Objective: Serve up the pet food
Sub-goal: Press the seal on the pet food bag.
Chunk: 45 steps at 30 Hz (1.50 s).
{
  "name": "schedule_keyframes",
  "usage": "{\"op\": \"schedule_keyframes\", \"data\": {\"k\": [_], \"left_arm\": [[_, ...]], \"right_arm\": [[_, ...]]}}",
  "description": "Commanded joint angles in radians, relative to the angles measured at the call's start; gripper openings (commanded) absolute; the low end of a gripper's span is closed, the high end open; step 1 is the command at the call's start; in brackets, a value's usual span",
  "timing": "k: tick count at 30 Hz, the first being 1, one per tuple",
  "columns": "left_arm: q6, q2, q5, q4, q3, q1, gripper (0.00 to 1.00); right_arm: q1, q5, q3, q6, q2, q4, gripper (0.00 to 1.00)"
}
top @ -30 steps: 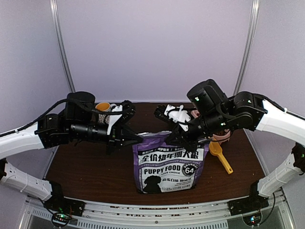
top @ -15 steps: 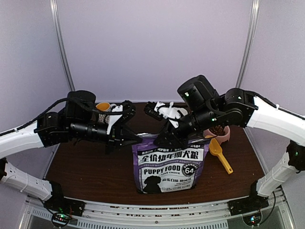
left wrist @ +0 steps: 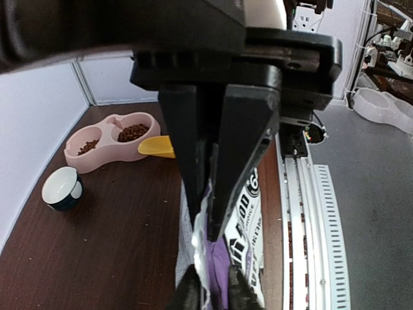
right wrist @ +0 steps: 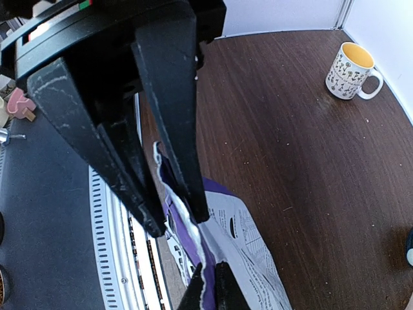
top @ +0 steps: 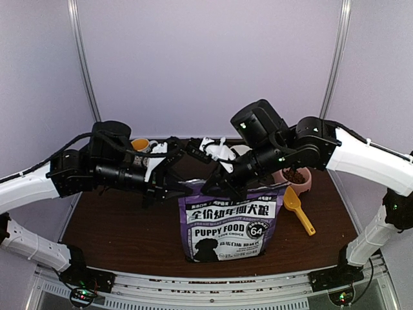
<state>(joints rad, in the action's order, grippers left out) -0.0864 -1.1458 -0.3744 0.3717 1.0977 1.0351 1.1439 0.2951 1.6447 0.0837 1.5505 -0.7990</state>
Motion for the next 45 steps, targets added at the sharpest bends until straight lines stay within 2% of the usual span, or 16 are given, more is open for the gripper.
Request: {"op": "schedule_keyframes", "data": {"k": [1,4,7,12,18,22,30,33,36,41,45], "left_arm": [[-0.017,-0.013,-0.012,-0.024,0.037,0.006,0.23],[-0.021,-0.025,-0.018,-0.024,0.050,0.008,0.26],[-0.020,-0.034,-0.028,-0.026,0.056,0.008,0.21],[-0.002,-0.042,-0.034,-0.062,0.053,0.016,0.18],[0.018,-0.046,-0.048,-0.094,0.043,0.017,0.10],[0.033,-0.045,-0.054,-0.120,0.029,0.017,0.00],[0.034,-0.034,-0.052,-0.131,0.009,0.017,0.00],[0.034,-0.035,-0.054,-0.130,0.006,0.017,0.00],[0.029,-0.034,-0.051,-0.125,0.007,0.017,0.00],[0.025,-0.028,-0.047,-0.119,0.005,0.017,0.00],[0.024,-0.026,-0.044,-0.119,0.004,0.017,0.00]], "right_arm": [[0.004,0.024,0.001,-0.004,-0.031,0.044,0.00],[0.004,0.027,-0.010,-0.009,-0.040,0.056,0.00],[0.005,0.029,-0.017,-0.012,-0.045,0.061,0.00],[0.005,0.030,-0.029,-0.015,-0.054,0.069,0.00],[0.004,0.028,-0.035,-0.015,-0.058,0.073,0.00],[0.004,0.027,-0.040,-0.017,-0.057,0.076,0.00],[0.004,0.024,-0.064,-0.035,-0.080,0.109,0.00],[0.004,0.029,-0.066,-0.044,-0.082,0.121,0.13],[0.004,0.038,-0.063,-0.048,-0.077,0.134,0.17],[0.004,0.040,-0.054,-0.043,-0.065,0.130,0.17],[0.004,0.036,-0.038,-0.031,-0.043,0.102,0.10]]}}
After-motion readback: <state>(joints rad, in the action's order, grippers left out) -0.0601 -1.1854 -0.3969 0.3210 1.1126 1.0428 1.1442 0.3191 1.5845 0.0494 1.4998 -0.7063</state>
